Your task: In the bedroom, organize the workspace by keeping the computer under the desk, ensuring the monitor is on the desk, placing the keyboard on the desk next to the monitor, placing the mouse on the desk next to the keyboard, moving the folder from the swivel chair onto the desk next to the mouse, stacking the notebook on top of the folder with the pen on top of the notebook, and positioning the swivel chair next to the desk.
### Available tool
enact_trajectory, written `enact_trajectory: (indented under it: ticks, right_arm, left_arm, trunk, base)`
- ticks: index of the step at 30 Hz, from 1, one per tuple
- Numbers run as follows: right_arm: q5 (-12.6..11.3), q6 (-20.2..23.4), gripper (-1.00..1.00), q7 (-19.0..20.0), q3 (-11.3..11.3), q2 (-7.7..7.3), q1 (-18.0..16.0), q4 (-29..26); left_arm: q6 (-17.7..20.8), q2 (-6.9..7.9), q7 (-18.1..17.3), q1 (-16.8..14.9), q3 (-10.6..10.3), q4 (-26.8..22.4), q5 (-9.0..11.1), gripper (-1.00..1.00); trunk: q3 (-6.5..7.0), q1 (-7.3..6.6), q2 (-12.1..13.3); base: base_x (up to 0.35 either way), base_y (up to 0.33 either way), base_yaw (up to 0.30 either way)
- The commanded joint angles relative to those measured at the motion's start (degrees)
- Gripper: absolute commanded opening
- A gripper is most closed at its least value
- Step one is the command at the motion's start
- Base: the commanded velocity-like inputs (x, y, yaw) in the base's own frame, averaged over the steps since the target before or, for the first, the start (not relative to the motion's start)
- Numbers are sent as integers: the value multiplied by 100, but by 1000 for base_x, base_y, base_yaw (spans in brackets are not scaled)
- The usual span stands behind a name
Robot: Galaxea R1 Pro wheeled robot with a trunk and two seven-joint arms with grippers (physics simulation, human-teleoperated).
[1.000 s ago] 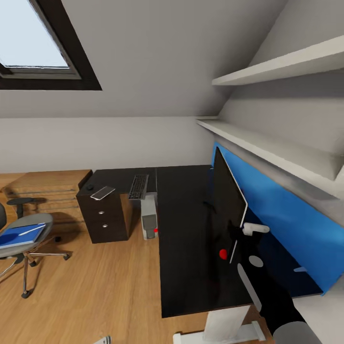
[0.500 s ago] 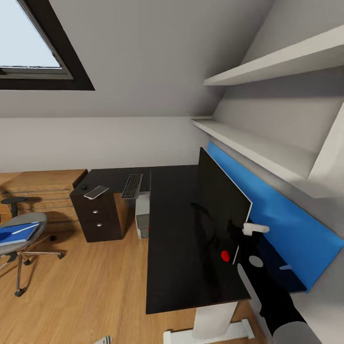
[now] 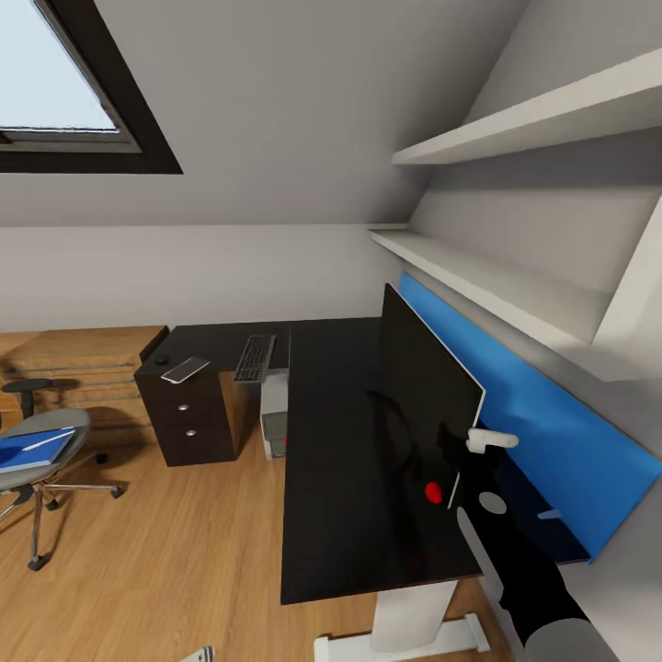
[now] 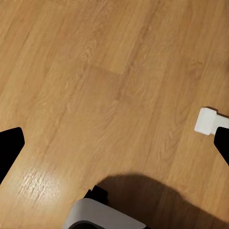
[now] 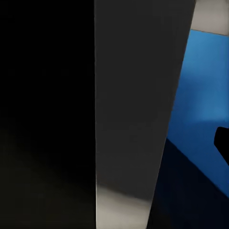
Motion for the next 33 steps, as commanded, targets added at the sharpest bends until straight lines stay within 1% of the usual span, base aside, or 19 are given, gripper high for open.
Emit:
enact_trajectory:
  ticks: [1, 10, 23, 27, 33]
  right_arm:
    - [-59, -9, 100, -43, 27, -9, -6, -3]
    - [-51, -12, 100, -43, 29, -9, -6, -3]
    - [-50, -12, 100, -43, 36, -9, -6, 20]
    - [-50, -12, 100, -43, 36, -9, -6, 27]
    - [-50, -12, 100, -43, 36, -9, -6, 32]
  left_arm:
    - [-28, 4, 35, -6, -48, -1, 52, 100]
    - [-28, 10, 26, -6, -41, -1, 64, 100]
    - [-28, 13, 26, -6, -39, -1, 88, 100]
    - [-28, 13, 26, -6, -39, -1, 80, 100]
    - [-28, 13, 26, -6, -39, -1, 85, 100]
  trunk:
    - [-13, 4, -13]
    - [-13, 4, -13]
    - [-13, 4, -13]
    - [-13, 4, -13]
    - [-13, 4, -13]
  base:
    - [0, 0, 0]
    - [-10, -79, 0]
    - [-1, -4, 0]
    - [-194, 0, 0]
    - [-313, 0, 0]
